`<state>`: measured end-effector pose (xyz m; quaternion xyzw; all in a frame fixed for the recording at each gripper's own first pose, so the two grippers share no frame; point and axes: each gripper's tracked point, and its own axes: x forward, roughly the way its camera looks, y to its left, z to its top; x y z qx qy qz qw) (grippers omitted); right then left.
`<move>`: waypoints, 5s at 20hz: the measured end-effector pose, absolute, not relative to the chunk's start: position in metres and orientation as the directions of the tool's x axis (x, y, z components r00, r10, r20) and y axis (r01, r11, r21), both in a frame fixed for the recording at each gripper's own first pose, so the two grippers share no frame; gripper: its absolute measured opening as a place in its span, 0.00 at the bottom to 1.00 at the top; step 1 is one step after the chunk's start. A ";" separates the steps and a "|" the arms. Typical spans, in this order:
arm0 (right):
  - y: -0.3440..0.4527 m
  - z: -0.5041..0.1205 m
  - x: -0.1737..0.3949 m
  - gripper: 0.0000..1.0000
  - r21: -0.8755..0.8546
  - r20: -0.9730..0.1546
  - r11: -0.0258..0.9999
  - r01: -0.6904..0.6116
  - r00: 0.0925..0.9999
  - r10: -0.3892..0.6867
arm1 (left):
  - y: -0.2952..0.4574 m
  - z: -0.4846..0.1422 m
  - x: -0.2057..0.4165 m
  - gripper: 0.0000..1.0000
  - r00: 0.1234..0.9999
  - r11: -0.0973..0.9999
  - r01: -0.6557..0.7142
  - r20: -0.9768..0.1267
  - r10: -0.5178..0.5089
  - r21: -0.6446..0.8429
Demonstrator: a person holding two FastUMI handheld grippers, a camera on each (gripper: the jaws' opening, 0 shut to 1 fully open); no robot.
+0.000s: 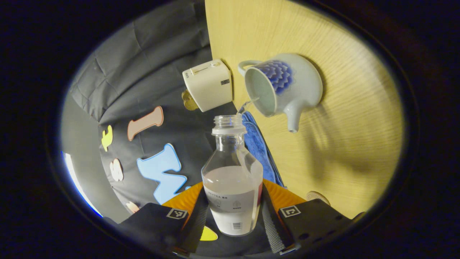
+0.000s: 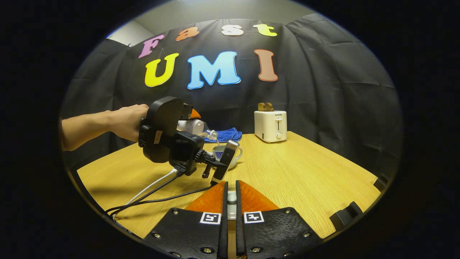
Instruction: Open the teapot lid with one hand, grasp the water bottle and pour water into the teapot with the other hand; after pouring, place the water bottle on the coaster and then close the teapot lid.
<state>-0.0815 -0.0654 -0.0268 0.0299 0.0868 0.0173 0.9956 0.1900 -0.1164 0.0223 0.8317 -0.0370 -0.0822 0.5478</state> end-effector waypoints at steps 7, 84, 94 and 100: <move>-0.066 -0.025 -0.082 0.09 0.066 -0.168 0.997 -0.026 0.985 0.037 | -0.117 0.027 0.193 0.85 0.984 -0.440 0.010 -0.086 -0.153 0.898; -0.055 0.013 -0.003 0.09 -0.006 -0.063 0.999 -0.037 0.997 0.036 | 0.071 -0.017 0.253 0.84 0.986 0.986 0.158 -0.052 -0.155 0.053; -0.051 0.015 -0.004 0.09 -0.006 -0.062 0.999 -0.043 0.997 0.042 | 0.070 -0.018 0.243 1.00 0.987 0.984 0.157 -0.046 -0.153 0.082; -0.051 0.019 -0.009 0.09 -0.005 -0.053 0.999 -0.045 0.998 0.044 | 0.074 -0.010 0.233 1.00 0.990 0.986 0.143 -0.028 -0.141 0.089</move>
